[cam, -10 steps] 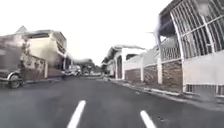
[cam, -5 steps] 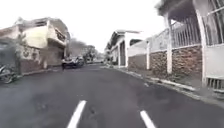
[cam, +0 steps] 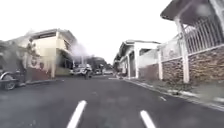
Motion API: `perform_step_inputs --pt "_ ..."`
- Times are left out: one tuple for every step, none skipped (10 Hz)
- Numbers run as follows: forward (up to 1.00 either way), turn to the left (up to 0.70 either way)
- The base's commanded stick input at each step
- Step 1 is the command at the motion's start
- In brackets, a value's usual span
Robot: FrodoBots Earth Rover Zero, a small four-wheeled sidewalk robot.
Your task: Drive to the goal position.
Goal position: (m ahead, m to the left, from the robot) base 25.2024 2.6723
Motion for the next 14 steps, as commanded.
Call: perform_step_inputs --pt "1.00 0.04" --pt "1.00 -0.04" --pt "1.00 -0.40" --pt "1.00 -0.40" --pt "1.00 -0.40" --pt "1.00 -0.40" --pt "1.00 -0.40" --pt "1.00 -0.40" --pt "1.00 -0.08" --pt "1.00 0.04" --pt "1.00 0.13" --pt "1.00 0.00" --pt "1.00 0.04" --pt "1.00 0.08"
